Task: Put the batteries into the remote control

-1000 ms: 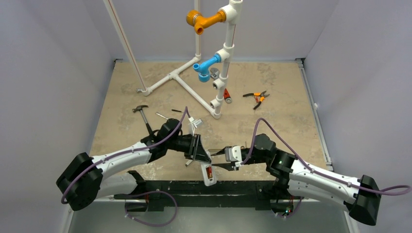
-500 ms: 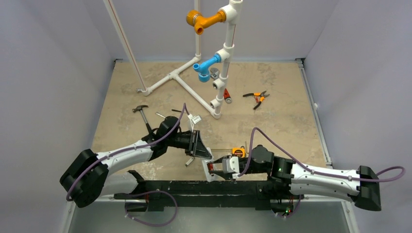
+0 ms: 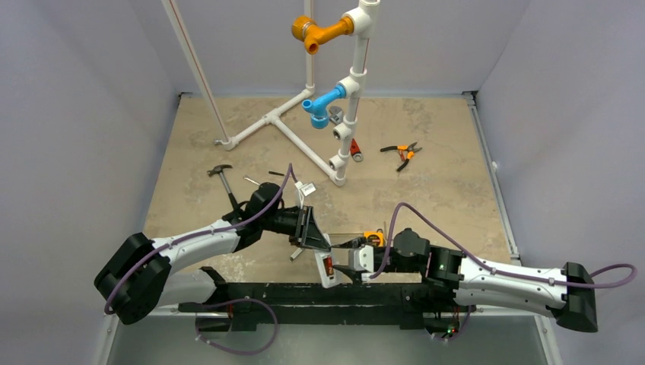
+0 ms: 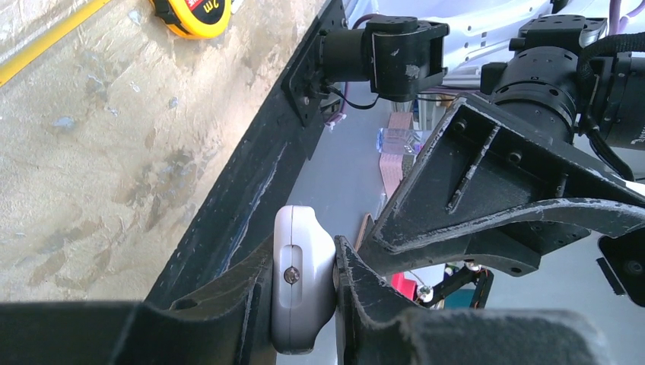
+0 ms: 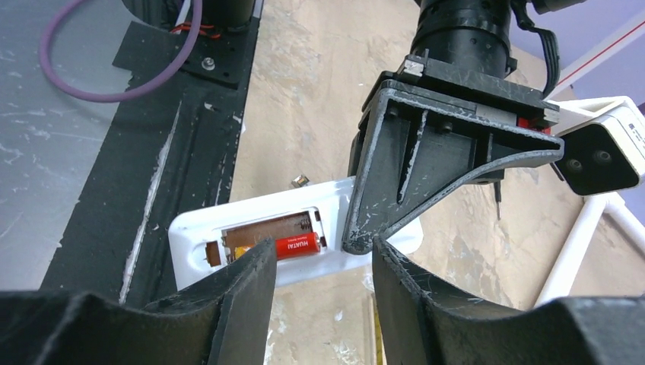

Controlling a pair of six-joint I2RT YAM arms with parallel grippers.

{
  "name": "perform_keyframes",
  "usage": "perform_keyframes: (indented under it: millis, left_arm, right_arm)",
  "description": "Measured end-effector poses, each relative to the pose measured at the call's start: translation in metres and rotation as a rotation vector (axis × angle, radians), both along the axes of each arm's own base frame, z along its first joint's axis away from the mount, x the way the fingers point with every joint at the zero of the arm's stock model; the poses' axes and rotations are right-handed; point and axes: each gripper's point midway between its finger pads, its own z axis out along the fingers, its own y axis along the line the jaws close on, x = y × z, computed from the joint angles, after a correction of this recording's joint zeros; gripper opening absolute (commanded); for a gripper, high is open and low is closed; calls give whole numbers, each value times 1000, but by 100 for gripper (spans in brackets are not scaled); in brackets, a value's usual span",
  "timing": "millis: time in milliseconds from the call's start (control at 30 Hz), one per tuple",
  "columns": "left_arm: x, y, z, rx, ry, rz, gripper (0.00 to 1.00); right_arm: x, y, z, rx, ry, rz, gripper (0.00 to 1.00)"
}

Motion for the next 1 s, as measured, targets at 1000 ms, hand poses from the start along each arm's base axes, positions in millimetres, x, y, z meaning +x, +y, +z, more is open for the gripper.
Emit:
perform_keyframes:
  millis: [1000]
  left_arm:
    - [-6, 4, -7, 30, 27, -17, 0]
  right_arm:
    - [-10, 11, -19, -60, 19, 84, 34]
